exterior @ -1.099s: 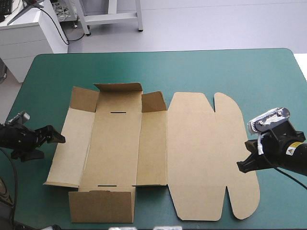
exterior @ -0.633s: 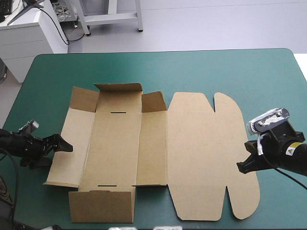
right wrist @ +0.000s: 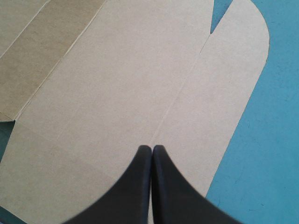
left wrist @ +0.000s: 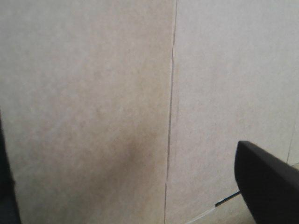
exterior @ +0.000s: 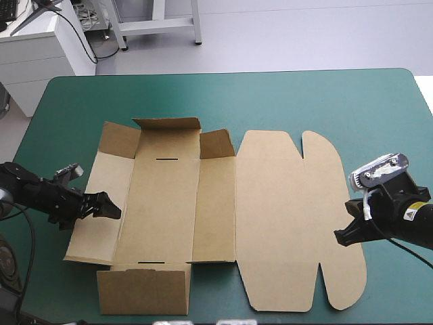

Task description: Fold the box

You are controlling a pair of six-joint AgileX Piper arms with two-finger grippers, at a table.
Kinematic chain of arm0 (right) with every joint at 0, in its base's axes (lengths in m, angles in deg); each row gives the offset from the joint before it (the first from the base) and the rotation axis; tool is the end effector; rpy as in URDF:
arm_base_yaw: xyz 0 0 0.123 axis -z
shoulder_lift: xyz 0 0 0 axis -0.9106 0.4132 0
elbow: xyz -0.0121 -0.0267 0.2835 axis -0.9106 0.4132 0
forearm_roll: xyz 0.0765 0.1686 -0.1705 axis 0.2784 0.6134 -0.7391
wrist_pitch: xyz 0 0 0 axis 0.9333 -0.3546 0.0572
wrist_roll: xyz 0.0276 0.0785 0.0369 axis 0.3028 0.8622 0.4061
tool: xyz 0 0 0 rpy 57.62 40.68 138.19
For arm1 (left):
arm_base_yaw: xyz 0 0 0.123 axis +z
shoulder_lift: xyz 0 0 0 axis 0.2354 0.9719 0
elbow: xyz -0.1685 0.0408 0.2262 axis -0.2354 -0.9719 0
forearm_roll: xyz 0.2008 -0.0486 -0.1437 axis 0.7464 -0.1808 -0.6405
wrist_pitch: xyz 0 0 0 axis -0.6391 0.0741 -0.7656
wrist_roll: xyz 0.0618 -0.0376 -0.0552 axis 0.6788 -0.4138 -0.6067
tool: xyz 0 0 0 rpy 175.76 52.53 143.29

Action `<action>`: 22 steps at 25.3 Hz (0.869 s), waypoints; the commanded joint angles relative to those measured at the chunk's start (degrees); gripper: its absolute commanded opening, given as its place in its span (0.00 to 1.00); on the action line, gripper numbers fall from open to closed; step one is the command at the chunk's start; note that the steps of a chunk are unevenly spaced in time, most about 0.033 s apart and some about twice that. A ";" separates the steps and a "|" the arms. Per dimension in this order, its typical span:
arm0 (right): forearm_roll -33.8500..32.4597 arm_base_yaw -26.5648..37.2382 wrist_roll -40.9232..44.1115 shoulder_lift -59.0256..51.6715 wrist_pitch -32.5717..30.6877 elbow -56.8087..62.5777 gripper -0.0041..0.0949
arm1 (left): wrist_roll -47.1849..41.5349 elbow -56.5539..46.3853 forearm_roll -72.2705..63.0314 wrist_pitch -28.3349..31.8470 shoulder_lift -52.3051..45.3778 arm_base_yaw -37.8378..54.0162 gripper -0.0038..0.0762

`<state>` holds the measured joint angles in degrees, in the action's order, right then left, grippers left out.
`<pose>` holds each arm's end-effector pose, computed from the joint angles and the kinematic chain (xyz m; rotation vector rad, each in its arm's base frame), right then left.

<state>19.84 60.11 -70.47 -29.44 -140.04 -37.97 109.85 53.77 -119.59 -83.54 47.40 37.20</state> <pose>0.1203 0.0335 0.3954 -0.5683 2.3143 0.1984 0.2556 0.0595 0.2074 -0.0205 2.9337 -0.8540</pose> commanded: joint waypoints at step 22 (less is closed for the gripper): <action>1.04 0.38 -0.54 -0.36 2.90 -1.12 0.02 | 0.15 2.16 -9.25 -5.14 -0.09 -1.21 0.04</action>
<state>19.89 60.11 -70.49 -29.57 -139.99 -37.97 109.86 53.55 -122.80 -84.42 49.04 36.57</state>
